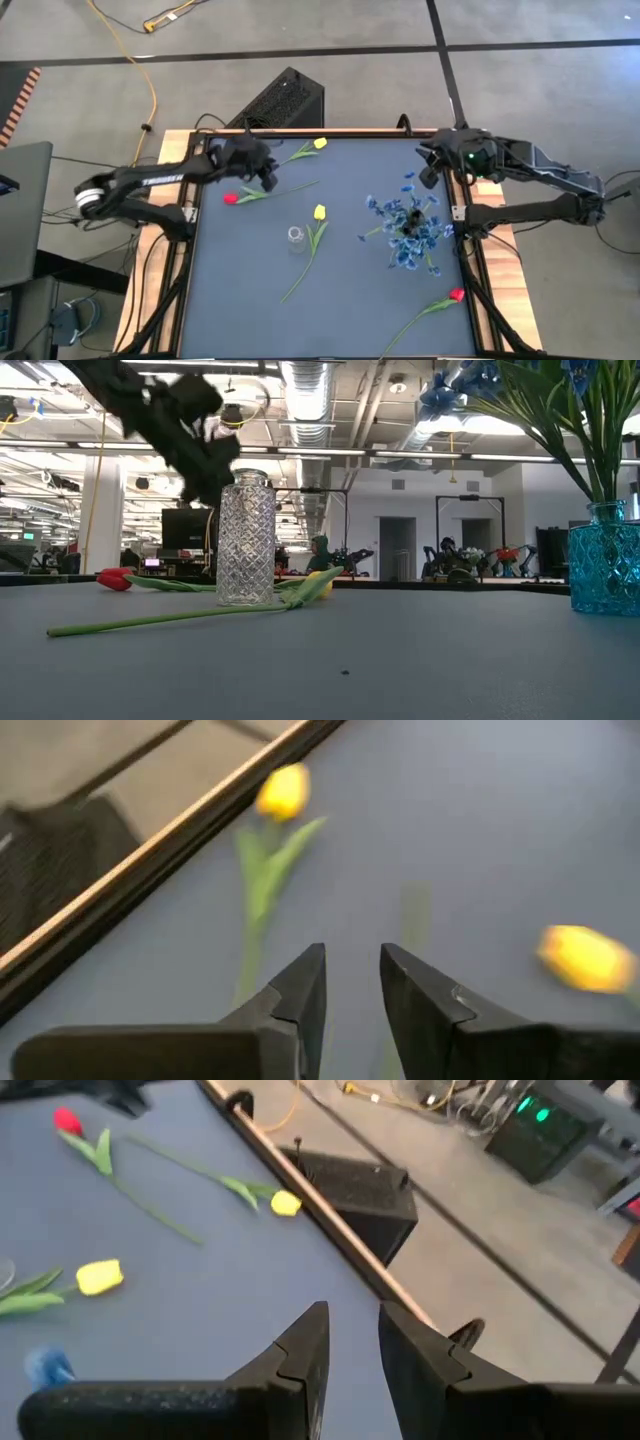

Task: Sort flowers into vase by color
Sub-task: Put the top yellow flower into the transparent vase

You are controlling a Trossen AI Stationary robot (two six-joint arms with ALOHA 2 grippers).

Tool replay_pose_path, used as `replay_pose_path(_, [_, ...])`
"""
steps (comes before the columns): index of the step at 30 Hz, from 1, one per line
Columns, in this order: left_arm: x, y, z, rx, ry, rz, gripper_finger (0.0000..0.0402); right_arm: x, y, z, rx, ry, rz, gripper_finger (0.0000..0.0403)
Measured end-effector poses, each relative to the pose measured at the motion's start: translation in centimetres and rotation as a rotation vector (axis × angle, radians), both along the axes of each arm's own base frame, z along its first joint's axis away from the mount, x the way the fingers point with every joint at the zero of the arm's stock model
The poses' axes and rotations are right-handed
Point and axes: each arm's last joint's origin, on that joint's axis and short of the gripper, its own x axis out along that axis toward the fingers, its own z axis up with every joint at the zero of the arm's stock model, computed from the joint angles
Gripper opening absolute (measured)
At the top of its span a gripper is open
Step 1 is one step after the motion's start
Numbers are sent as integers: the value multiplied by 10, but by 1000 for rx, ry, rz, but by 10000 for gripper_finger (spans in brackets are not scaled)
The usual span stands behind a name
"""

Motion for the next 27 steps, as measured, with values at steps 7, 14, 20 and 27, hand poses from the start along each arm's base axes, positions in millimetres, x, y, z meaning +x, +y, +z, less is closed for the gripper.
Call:
replay_pose_path(7, [-4, 62, -43, -83, 115, 58, 103, -8, 2, 1, 56, -43, 41, 116])
replay_pose_path(14, [13, 88, -72, -233, 259, -19, 103, -10, 3, 2, 57, -44, 43, 116])
replay_pose_path(20, [24, 100, -76, -236, 299, -32, 103, -6, 2, 1, 56, -47, 41, 116])
replay_pose_path(27, [25, 101, -75, -194, 342, -52, 103, -2, 1, 0, 56, -37, 38, 116])
